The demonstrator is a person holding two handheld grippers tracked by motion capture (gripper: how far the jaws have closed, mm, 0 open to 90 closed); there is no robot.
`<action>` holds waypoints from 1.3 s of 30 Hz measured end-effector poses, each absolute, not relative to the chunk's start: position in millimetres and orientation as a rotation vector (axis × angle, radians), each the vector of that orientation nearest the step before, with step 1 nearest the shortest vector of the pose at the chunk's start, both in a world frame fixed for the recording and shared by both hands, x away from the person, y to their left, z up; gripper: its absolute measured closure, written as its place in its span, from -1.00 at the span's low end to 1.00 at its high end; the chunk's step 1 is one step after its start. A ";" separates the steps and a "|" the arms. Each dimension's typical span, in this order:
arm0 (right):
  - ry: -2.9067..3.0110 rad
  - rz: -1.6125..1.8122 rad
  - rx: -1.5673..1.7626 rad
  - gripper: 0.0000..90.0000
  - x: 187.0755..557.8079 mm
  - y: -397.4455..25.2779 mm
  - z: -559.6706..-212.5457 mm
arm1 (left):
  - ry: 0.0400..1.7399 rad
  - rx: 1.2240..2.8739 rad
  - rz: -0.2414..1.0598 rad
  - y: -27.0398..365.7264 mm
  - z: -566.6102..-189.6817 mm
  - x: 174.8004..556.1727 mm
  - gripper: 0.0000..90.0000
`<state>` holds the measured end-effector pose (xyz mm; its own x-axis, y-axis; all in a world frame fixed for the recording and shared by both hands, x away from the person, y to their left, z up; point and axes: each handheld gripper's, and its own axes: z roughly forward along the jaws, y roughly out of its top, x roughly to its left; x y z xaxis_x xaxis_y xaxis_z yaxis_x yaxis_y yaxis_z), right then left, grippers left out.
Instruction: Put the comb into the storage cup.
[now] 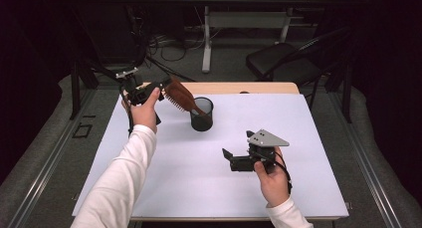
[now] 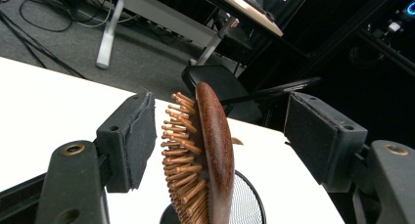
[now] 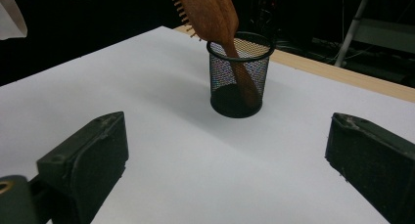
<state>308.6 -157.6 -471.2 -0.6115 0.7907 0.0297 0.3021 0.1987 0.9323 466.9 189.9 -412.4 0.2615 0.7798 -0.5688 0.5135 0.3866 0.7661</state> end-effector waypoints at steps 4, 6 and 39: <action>2.014 1.409 1.017 -0.96 308.5 -157.6 -470.8 | 1.373 1.270 0.262 193.3 -409.4 463.6 -0.37; 2.014 1.408 1.017 -0.96 308.6 -157.8 -470.6 | 1.362 1.275 0.267 194.5 -408.0 461.7 -0.37; 2.012 1.408 1.011 -0.96 308.2 -156.9 -469.9 | 1.239 1.550 0.365 201.3 -400.6 427.3 -0.37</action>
